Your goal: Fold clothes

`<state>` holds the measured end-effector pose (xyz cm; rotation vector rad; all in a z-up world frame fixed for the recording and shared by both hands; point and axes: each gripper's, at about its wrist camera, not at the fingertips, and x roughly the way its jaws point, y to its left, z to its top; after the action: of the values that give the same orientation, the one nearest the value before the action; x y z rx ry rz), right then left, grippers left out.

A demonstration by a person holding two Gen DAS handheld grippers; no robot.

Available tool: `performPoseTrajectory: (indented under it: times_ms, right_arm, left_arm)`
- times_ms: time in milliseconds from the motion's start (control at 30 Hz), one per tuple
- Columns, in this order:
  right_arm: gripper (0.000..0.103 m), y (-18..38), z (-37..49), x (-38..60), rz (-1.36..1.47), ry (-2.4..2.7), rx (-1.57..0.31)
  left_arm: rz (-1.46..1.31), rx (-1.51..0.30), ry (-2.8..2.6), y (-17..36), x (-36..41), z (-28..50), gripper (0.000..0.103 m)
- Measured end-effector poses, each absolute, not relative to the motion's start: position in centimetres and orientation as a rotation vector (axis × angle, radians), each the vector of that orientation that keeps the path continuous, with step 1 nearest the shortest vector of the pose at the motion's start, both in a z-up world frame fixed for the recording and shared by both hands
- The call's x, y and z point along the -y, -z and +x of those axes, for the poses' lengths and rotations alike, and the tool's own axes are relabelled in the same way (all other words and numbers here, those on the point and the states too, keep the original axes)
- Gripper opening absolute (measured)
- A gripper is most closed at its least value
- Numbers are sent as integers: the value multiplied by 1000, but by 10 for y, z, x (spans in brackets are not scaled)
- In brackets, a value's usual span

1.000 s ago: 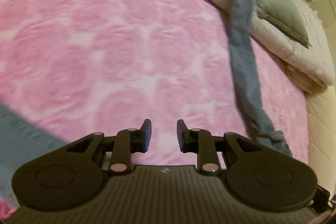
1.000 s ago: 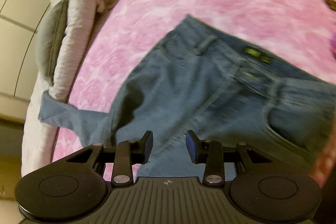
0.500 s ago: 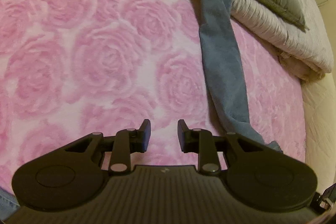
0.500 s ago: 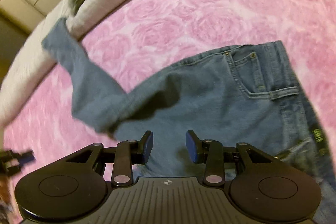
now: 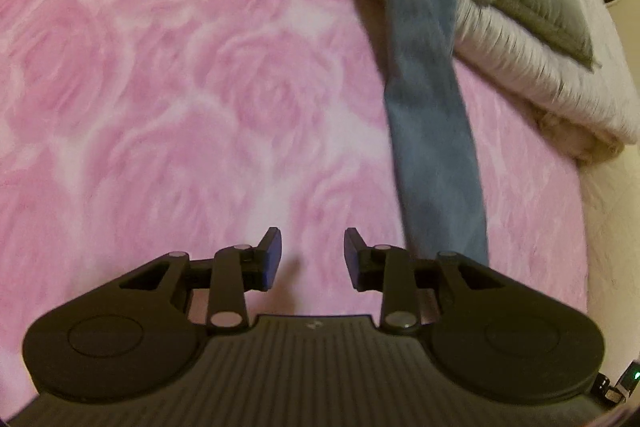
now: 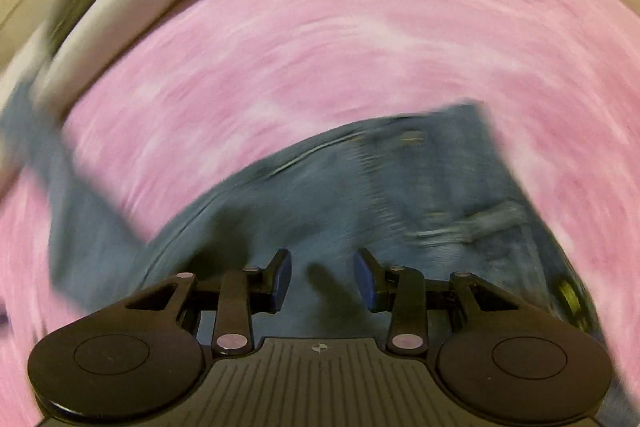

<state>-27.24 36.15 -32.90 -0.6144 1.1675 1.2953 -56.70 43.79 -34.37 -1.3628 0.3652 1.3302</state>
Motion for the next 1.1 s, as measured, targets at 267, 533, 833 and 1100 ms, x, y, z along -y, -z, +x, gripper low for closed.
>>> performPoseTrajectory:
  times_ms: [267, 533, 833, 1100]
  right_arm:
    - [39, 326, -149, -365, -65, -896, -1407]
    - [39, 301, -119, -364, -108, -886, -1350]
    - [39, 304, -130, -350, -116, -862, -1380]
    - [39, 314, -162, -378, -187, -972, -1385]
  left_arm:
    - [-1280, -162, -1311, 343, -543, -590, 36]
    - [-1195, 36, -1422, 331, -663, -600, 62]
    - [-1200, -146, -1568, 269, -622, -616, 2]
    - [-1085, -189, -1789, 140, -519, -658, 4]
